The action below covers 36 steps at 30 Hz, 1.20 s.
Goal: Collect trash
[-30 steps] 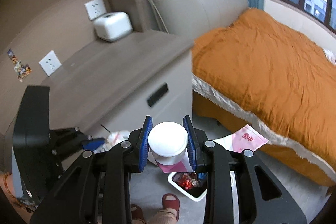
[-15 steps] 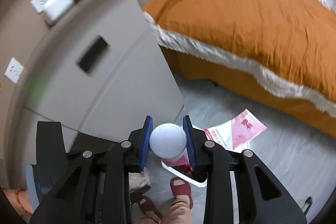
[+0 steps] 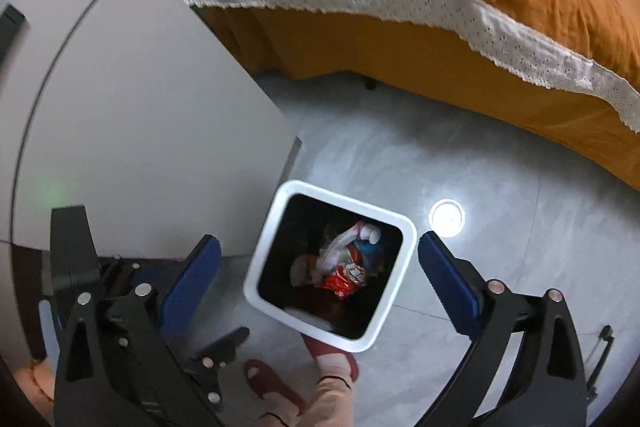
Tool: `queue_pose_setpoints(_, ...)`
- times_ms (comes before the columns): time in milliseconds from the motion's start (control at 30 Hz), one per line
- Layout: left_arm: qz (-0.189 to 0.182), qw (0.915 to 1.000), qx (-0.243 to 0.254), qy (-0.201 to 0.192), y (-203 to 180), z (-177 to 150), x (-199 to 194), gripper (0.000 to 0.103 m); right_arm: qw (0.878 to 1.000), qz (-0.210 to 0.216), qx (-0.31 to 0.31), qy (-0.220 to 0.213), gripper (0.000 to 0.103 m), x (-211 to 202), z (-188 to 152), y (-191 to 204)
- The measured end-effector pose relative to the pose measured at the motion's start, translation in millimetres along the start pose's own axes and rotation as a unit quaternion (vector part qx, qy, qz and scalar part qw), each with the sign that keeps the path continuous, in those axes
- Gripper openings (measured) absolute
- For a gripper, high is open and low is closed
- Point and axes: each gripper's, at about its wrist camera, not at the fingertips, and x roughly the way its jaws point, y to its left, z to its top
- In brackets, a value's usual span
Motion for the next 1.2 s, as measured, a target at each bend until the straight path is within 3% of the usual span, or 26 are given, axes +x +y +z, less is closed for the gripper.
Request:
queue_pose_setpoints(167,-0.007,0.9999,-0.014,-0.006,5.7,-2.2,-2.2,0.098,1.000,0.005,-0.013,0.006,0.098,5.0,-1.4,8.1)
queue_pose_setpoints(433,-0.004,0.9995,-0.018,-0.026,-1.9,1.0,-45.2,0.098,0.999,0.010,-0.036,-0.002,0.098,-16.3,11.2,28.1)
queue_pose_setpoints(633,-0.004,0.9977,-0.023,-0.064,-17.1,-0.5,-110.2,0.098,0.999,0.007,-0.037,-0.023,0.098,-67.1,14.4,40.1)
queue_pose_setpoints(767,-0.014,0.9926,-0.026,-0.118,-32.9,-3.5,-179.2,0.098,0.998,0.008,-0.045,-0.049,0.098,-118.6,15.8,51.4)
queue_pose_setpoints(933,0.011,0.9807,-0.023,-0.194,-49.5,-11.0,-270.7,0.098,0.990,0.014,-0.073,-0.122,0.098,-203.1,26.1,81.8)
queue_pose_setpoints(1067,0.045,0.9621,-0.056,-0.263,-40.1,-25.1,-344.2,0.098,0.970,-0.002,-0.136,-0.200,0.098,-262.5,33.0,127.8)
queue_pose_setpoints(1200,0.069,0.9367,-0.107,-0.326,-14.0,-50.3,-410.5,0.098,0.951,0.036,-0.177,-0.250,0.098,-306.6,39.4,173.5)
